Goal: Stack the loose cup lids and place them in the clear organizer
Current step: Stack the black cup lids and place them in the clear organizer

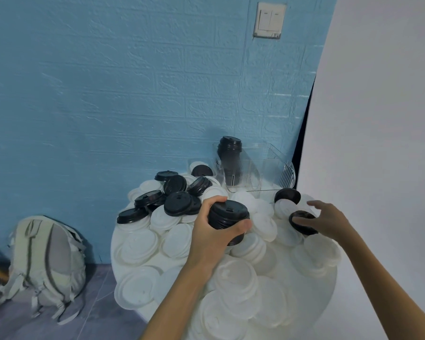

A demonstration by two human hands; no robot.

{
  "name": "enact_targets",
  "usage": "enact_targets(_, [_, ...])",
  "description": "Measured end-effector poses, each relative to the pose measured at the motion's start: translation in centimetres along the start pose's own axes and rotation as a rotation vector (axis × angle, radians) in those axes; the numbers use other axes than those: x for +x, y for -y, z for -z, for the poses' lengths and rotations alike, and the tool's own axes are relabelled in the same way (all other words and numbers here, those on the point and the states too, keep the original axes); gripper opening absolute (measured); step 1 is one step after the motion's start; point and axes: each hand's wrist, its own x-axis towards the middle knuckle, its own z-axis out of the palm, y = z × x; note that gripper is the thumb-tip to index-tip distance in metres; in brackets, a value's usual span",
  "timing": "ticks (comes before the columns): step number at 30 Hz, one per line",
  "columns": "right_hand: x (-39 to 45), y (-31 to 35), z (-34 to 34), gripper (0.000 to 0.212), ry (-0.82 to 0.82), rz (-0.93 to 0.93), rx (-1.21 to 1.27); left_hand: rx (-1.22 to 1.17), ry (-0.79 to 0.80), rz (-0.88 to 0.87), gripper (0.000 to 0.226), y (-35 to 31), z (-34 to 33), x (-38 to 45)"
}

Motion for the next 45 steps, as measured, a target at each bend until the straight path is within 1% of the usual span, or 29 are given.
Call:
enact_targets(2, [-0.4, 0.1, -0.3, 0.080, 0.023, 0.013, 0.001, 0.005, -0.004, 0.004, 0.058, 0.0, 0.0, 0.0])
enact_targets(5, [-0.9, 0.5, -1.0, 0.061, 0.020, 0.035, -0.002, 0.003, -0.011, 0.007, 0.058, 0.0, 0.1, 0.1])
enact_targets(7, [-1.2, 0.6, -1.3, 0.054, 0.014, 0.036, 0.016, 0.006, -0.015, 0.006, 0.058, -0.1, 0.2, 0.2])
enact_targets(9, [-1.4, 0.9, -1.2, 0.058, -0.004, 0.035, 0.061, 0.004, -0.013, 0.009, 0.058, -0.1, 0.3, 0.2])
enact_targets(11, [-1.8, 1.6, -0.7, 0.058, -0.067, 0.065, 0.124, 0.003, -0.010, 0.013, 0.058, -0.1, 0.4, 0.2])
enact_targets(13, [-2.7, 3.1, -0.1, 0.057, -0.123, 0.139, 0.235, 0.006, -0.009, 0.013, 0.058, -0.1, 0.4, 0.2])
enact_targets(14, [-3.2, 4.1, 0.1, 0.057, -0.120, 0.190, 0.314, 0.010, -0.007, 0.011, 0.058, 0.0, 0.4, 0.2])
enact_targets(15, [-4.0, 5.5, 0.3, 0.057, -0.080, 0.243, 0.410, 0.014, -0.003, 0.009, 0.059, 0.0, 0.3, 0.2])
enact_targets(17, [-5.7, 8.5, 0.4, 0.060, 0.087, 0.352, 0.601, 0.008, 0.005, 0.010, 0.062, 0.0, 0.0, 0.1])
enact_targets(18, [-6.6, 9.8, 0.2, 0.061, 0.168, 0.403, 0.653, 0.001, 0.008, 0.010, 0.064, -0.1, -0.1, 0.0])
enact_targets(20, [-8.0, 12.1, -0.7, 0.060, 0.280, 0.485, 0.676, -0.004, 0.009, -0.001, 0.067, -0.2, -0.2, -0.1])
enact_targets(22, [-8.8, 13.6, -1.9, 0.052, 0.355, 0.525, 0.669, 0.001, 0.009, -0.018, 0.066, -0.2, -0.2, -0.2])
enact_targets(25, [-9.2, 14.9, -3.2, 0.048, 0.384, 0.521, 0.651, 0.002, -0.019, -0.027, 0.062, -0.2, 0.0, -0.3])
enact_targets(27, [-9.2, 15.4, -3.5, 0.051, 0.397, 0.530, 0.612, 0.002, -0.060, -0.025, 0.063, 0.1, 0.2, -0.2])
enact_targets(30, [-9.1, 15.6, -4.0, 0.060, 0.405, 0.561, 0.546, -0.004, -0.124, -0.014, 0.073, 0.6, 0.4, -0.1])
enact_targets(32, [-9.2, 15.6, -4.3, 0.058, 0.409, 0.566, 0.572, 0.006, -0.154, -0.023, 0.080, 0.9, 0.6, 0.1])
enact_targets(35, [-9.3, 15.6, -4.4, 0.055, 0.440, 0.548, 0.638, 0.015, -0.158, -0.058, 0.083, 0.9, 0.7, 0.3])
enact_targets(40, [-10.0, 15.2, -4.4, 0.047, 0.554, 0.499, 0.726, -0.039, -0.112, -0.075, 0.079, 0.6, 0.4, 0.1])
enact_targets(41, [-10.2, 15.2, -4.4, 0.043, 0.575, 0.481, 0.747, -0.053, -0.116, -0.067, 0.076, 0.5, 0.4, 0.0])
enact_targets(43, [-10.6, 15.4, -4.4, 0.027, 0.595, 0.444, 0.780, -0.061, -0.132, -0.058, 0.071, 0.4, 0.4, 0.0])
enact_targets(45, [-10.8, 15.6, -4.5, 0.024, 0.581, 0.403, 0.837, -0.069, -0.136, -0.066, 0.069, 0.0, 0.4, 0.0])
